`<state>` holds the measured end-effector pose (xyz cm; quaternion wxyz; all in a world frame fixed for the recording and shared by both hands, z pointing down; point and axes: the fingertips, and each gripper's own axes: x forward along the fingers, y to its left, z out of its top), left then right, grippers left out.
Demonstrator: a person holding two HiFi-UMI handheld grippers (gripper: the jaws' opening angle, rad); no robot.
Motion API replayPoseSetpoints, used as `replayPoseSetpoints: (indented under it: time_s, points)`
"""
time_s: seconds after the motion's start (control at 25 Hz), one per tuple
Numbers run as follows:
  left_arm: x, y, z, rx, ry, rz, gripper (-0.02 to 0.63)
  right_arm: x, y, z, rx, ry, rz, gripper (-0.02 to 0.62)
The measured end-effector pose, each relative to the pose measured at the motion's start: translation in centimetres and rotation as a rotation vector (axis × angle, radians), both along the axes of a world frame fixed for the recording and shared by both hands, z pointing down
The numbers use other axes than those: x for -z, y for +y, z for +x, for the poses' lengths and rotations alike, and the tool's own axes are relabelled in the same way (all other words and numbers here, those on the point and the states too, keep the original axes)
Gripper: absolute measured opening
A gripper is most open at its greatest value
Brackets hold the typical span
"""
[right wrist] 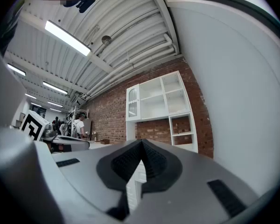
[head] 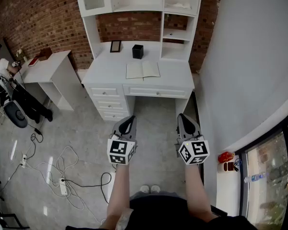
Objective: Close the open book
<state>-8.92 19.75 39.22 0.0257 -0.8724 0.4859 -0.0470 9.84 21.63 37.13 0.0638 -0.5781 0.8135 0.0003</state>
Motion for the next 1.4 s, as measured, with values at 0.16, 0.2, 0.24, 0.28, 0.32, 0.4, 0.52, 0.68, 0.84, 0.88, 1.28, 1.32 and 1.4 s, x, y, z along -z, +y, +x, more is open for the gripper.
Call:
replayPoseSetpoints:
  time_s: [0.16,0.2,0.24,0.28,0.32,0.4,0.52,0.68,0.84,0.88,1.28,1.32,1.4]
  points:
    - [-0.3,-0.2,0.0,-0.003,-0.003,-0.004,0.009,0.0,-0.3,0.0,-0.002,-0.003,0.0,-0.002]
    - [-0.3,-0.2,0.0,-0.003,-0.003,-0.006,0.009,0.0,-0.3,0.0,-0.002,-0.004,0.0,-0.002]
    - [-0.4,-0.2,0.0,-0.003,-0.003,-0.007,0.009,0.0,-0.3,0.0,-0.001,-0.005,0.001,-0.002]
    - [-0.5,-0.3,0.0,-0.004,-0.002,-0.008,0.009,0.0,-0.4,0.0,0.0,-0.005,0.0,-0.002]
    - [-0.6,-0.3,0.0,-0.005,-0.002,-0.01,0.009,-0.1,-0.4,0.0,0.0,-0.005,-0.001,-0.002]
    - [-0.7,-0.6,0.0,-0.005,-0.001,-0.016,0.009,-0.2,-0.6,0.0,-0.001,-0.004,-0.005,-0.002]
    - [-1.1,-0.8,0.0,-0.005,0.003,-0.023,0.009,-0.4,-0.7,-0.1,0.003,-0.008,-0.01,-0.002]
    - [-1.6,-0.9,0.5,-0.02,0.01,-0.036,0.009,-0.7,-0.8,0.2,0.003,-0.021,-0.015,-0.002]
    - [-2.3,-0.8,1.3,-0.058,0.037,-0.065,0.009,-1.0,-0.8,0.6,-0.003,-0.025,-0.013,-0.001]
    - [-2.5,-0.9,1.5,-0.066,0.041,-0.072,0.01,-1.0,-0.8,0.7,-0.003,-0.025,-0.012,-0.002]
    - [-2.5,-1.0,2.1,-0.1,0.06,-0.087,0.132,-1.1,-1.1,1.0,-0.002,-0.036,-0.013,-0.001]
    - [-2.6,-1.0,2.1,-0.097,0.06,-0.089,0.143,-1.1,-1.1,1.1,-0.002,-0.038,-0.013,-0.002]
    - [-2.9,-0.9,2.1,-0.092,0.058,-0.093,0.167,-1.3,-1.1,1.2,0.001,-0.04,-0.014,0.0]
